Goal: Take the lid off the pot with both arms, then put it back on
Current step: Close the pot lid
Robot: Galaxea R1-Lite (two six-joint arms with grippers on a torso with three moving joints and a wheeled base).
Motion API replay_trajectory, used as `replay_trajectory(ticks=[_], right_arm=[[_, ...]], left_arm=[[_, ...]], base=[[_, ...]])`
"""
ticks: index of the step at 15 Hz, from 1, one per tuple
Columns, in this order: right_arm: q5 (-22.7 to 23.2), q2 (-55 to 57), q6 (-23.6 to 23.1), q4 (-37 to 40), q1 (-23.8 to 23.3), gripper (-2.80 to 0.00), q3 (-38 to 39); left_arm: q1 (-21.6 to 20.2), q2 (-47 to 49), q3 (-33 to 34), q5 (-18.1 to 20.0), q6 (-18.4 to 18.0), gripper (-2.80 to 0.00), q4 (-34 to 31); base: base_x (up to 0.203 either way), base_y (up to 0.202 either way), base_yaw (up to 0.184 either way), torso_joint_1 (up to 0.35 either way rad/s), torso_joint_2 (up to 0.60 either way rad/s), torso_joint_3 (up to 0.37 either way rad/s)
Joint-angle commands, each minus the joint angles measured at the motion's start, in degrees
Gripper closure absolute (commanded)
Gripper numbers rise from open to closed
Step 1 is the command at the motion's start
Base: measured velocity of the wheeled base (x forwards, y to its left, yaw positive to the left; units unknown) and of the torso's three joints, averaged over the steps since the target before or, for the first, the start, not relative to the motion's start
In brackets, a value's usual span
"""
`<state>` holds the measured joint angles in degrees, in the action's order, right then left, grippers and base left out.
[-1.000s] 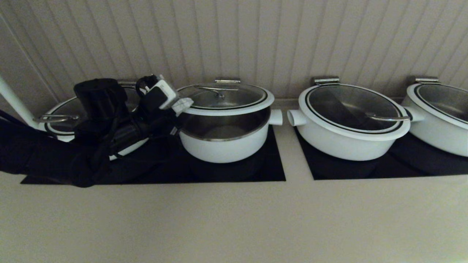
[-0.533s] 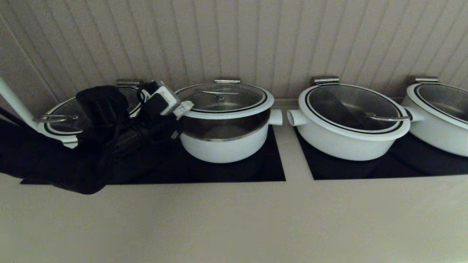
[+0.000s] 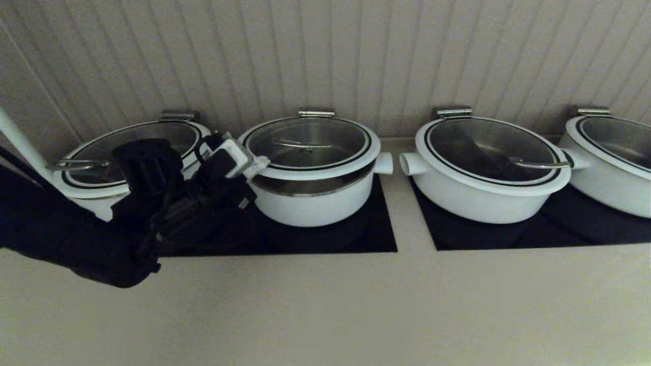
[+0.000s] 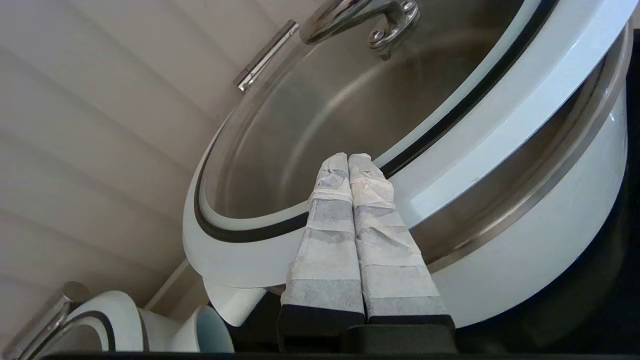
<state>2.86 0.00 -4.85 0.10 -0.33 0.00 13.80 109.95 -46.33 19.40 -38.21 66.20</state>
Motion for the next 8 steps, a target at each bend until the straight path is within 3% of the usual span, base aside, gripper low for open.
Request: replay_trajectory(ticks=[1, 8], right_arm=[[0.04, 0.02, -0.07, -0.01, -0.02, 0.0, 0.0], [0.04, 0.09, -0.07, -0.01, -0.02, 0.0, 0.0]], left_arm=[[0.0, 2.15, 0.45, 0.11, -0.13, 0.0, 2.06], [0.0, 5.45, 0.45, 0.11, -0.03, 0.0, 4.91]], base=[[0.0, 0.0, 0.0, 0.0, 0.0, 0.0], [0.0, 0.0, 0.0, 0.0, 0.0, 0.0]])
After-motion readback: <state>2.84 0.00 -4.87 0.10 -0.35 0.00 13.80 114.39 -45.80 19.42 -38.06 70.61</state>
